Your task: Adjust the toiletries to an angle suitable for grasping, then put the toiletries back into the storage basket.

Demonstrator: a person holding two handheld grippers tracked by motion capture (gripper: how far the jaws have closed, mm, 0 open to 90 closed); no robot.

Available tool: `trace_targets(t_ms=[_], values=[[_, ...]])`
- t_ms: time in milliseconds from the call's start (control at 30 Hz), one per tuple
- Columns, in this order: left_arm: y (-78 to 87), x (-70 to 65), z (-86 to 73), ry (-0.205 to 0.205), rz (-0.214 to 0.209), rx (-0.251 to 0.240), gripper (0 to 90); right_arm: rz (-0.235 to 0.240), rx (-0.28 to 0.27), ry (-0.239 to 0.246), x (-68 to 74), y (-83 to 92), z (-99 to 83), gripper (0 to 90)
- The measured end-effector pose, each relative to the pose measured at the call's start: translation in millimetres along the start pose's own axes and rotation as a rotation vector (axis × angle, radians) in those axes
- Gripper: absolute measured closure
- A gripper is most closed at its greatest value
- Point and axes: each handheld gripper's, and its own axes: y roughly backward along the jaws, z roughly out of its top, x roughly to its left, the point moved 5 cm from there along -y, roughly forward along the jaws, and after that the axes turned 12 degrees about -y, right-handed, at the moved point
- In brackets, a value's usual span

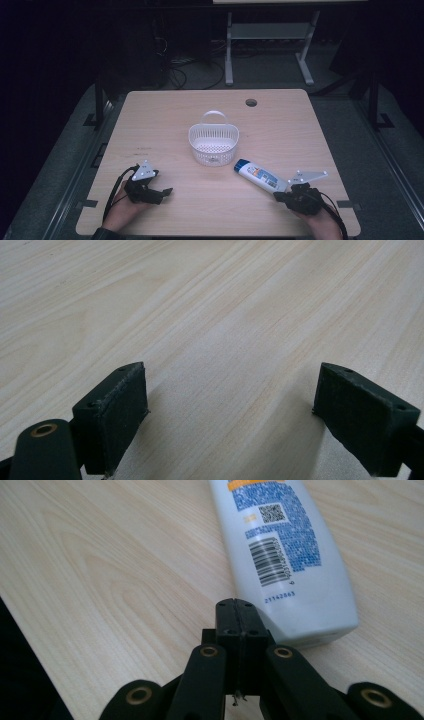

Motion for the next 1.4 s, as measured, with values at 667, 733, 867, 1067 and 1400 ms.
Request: trace_targets(t_ms=[667, 733, 867, 1067, 1400], values=[[-0.3, -0.1, 0.2, 0.003, 0.002, -0.004, 12.8, 0.03, -0.071, -0.002, 4.6, 10.5, 19.3, 38.7], [-0.3, -0.1, 0.2, 0.002, 0.001, -0.004, 12.8, 0.03, -0.073, 0.001, 4.5, 10.6, 21.8, 37.6], [-0.3, -0.3, 0.3, 0.001, -0.001, -0.004, 12.9, 0.013, -0.085, 0.019, 4.3, 10.0, 35.1, 28.7], [-0.3, -0.3, 0.3, 0.001, -0.001, -0.005, 12.8, -0.004, -0.085, 0.023, 2.3, 8.7, 45.2, 22.8], [-0.4, -0.5, 0.4, -0.001, -0.003, -0.005, 12.8, -0.015, -0.07, 0.032, -0.3, 1.9, 62.7, 17.8]])
